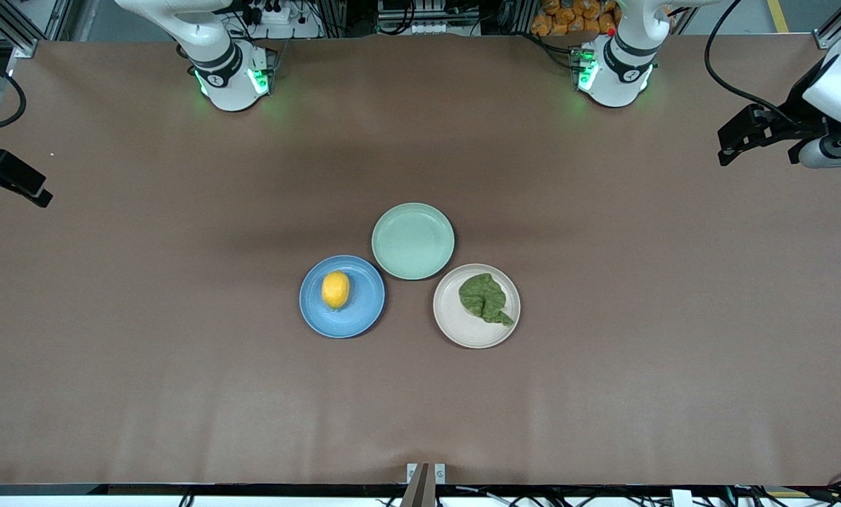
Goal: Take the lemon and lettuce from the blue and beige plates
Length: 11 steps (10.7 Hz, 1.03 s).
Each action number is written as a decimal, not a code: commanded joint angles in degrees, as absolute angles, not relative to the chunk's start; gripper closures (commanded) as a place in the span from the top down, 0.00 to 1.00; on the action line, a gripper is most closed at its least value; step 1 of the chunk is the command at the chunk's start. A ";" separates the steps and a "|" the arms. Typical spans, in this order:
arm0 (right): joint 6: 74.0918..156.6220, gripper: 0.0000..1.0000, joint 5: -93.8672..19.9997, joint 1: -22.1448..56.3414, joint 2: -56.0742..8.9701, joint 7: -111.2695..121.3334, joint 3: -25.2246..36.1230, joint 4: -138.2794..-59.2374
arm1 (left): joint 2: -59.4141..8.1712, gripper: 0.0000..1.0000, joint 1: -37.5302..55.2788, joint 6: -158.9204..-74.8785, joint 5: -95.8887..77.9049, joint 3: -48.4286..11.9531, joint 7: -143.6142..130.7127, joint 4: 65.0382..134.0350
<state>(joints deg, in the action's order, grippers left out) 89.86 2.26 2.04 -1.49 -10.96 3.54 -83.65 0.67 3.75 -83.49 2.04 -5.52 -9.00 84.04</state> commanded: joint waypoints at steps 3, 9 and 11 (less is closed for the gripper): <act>89.03 1.00 2.37 1.49 -0.79 -10.37 3.25 -83.50 | 1.23 1.00 3.52 -82.62 2.37 -5.54 -7.12 83.85; 87.01 1.00 2.29 1.41 -0.97 -10.55 3.34 -83.50 | -0.87 1.00 3.60 -83.14 1.94 -5.54 -7.20 83.67; 86.66 1.00 1.59 1.49 -1.05 -11.07 3.25 -83.76 | -3.33 1.00 4.65 -84.72 1.67 -5.89 -8.08 83.32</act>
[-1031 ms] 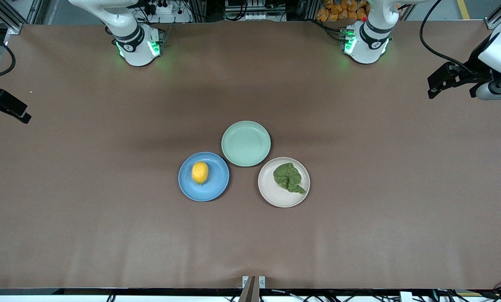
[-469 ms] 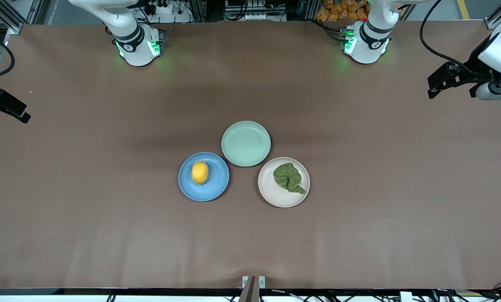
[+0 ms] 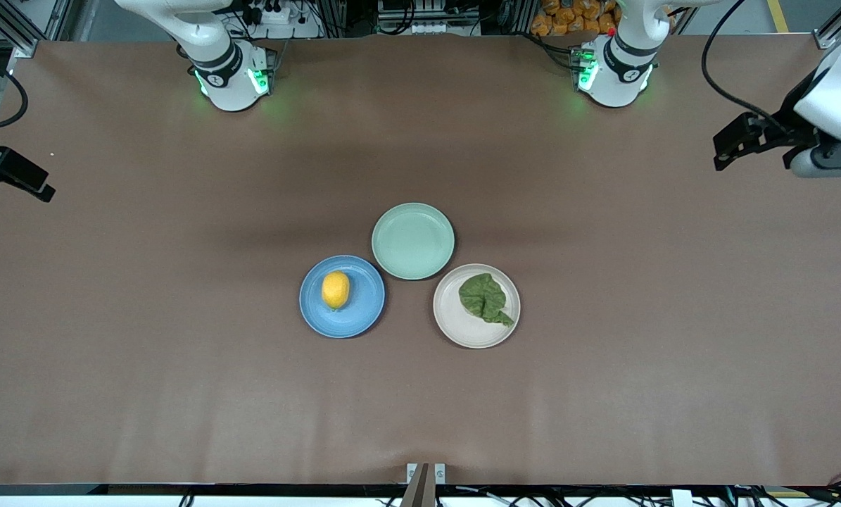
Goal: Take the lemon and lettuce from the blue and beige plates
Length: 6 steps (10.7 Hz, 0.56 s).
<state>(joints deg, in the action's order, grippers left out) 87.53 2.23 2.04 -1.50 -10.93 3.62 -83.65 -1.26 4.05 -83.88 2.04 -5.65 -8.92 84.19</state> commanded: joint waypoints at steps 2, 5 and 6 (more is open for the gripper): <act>86.04 1.00 1.41 2.02 -1.40 -11.69 2.73 -83.85 | -5.00 1.00 4.83 -87.52 1.58 -6.06 -8.09 83.32; 86.39 1.00 1.32 2.29 -2.02 -11.69 1.68 -84.29 | -9.13 1.00 6.40 -91.66 -2.63 -6.41 -9.91 83.32; 86.74 1.00 1.32 2.29 -2.72 -11.78 0.71 -84.29 | -11.05 1.00 8.16 -93.93 -2.64 -6.42 -12.63 83.32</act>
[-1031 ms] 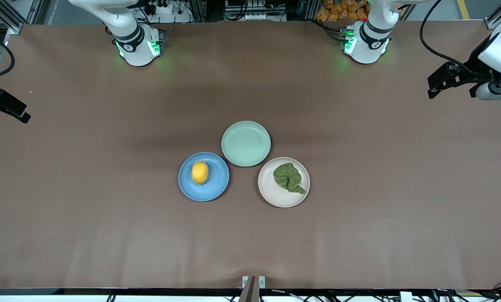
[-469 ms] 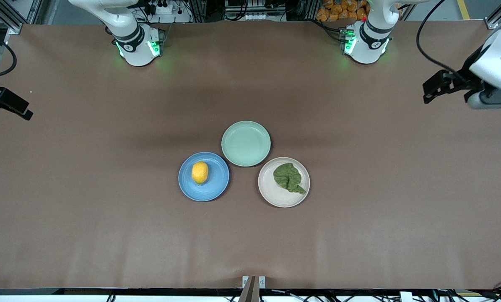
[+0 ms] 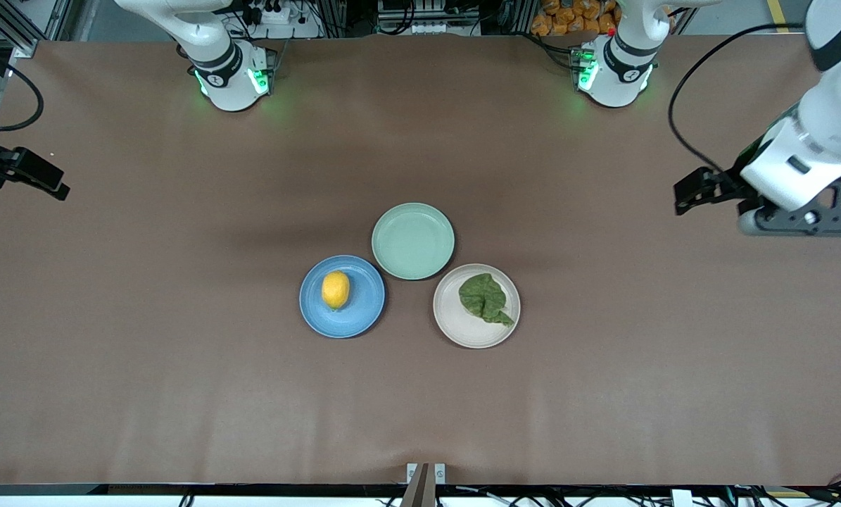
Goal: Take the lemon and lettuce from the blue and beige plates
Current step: 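Reach the right gripper to the lemon while the left gripper reaches the lettuce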
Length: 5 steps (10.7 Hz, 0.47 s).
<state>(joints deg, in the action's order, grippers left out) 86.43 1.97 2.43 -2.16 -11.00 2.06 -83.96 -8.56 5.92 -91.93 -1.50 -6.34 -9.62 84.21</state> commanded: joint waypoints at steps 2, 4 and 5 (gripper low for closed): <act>87.53 1.00 1.32 2.29 -4.12 -13.87 -1.92 -84.64 | -14.49 1.00 10.98 -97.54 -2.64 -6.42 -17.65 83.32; 89.90 1.00 1.41 2.29 -6.05 -19.84 -6.13 -86.47 | -18.61 1.00 12.65 -100.88 -2.64 -6.42 -20.29 83.41; 92.09 1.00 1.41 2.37 -7.72 -20.21 -8.33 -87.70 | -20.72 1.00 13.70 -102.73 -2.64 -6.42 -21.17 83.32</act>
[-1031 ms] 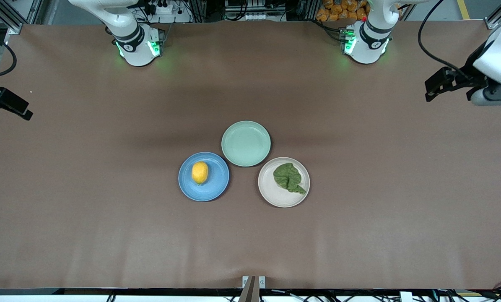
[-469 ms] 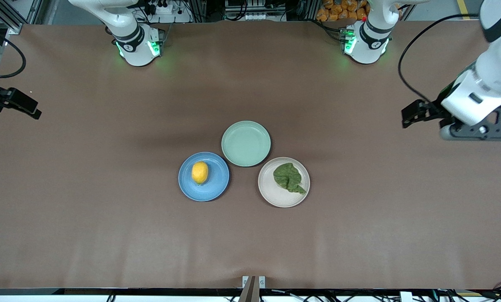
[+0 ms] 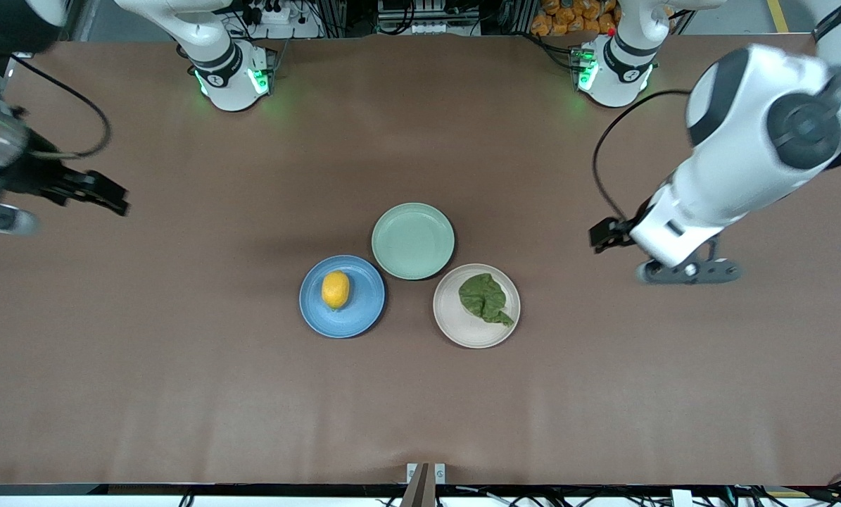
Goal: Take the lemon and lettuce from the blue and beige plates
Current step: 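Reach the right gripper to the lemon while the left gripper reaches the lettuce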
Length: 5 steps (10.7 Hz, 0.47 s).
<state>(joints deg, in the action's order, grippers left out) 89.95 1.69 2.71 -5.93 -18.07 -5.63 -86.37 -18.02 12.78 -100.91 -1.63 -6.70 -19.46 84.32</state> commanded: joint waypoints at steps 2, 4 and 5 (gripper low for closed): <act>98.23 1.00 1.41 2.63 -10.10 -21.53 -11.15 -90.86 | -25.72 1.00 15.02 -106.24 -2.55 -6.42 -21.27 83.41; 102.12 1.00 1.41 4.12 -13.78 -21.80 -12.65 -92.11 | -30.21 1.00 16.86 -109.93 -2.20 -6.33 -21.36 83.41; 104.22 1.00 1.41 4.39 -15.63 -23.28 -13.27 -92.11 | -32.93 1.00 18.09 -113.69 -1.76 -6.07 -21.44 83.41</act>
<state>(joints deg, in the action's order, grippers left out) 102.21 1.66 4.22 -13.47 -21.30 -12.15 -92.23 -29.57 16.17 -110.38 -1.64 -6.67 -20.26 84.53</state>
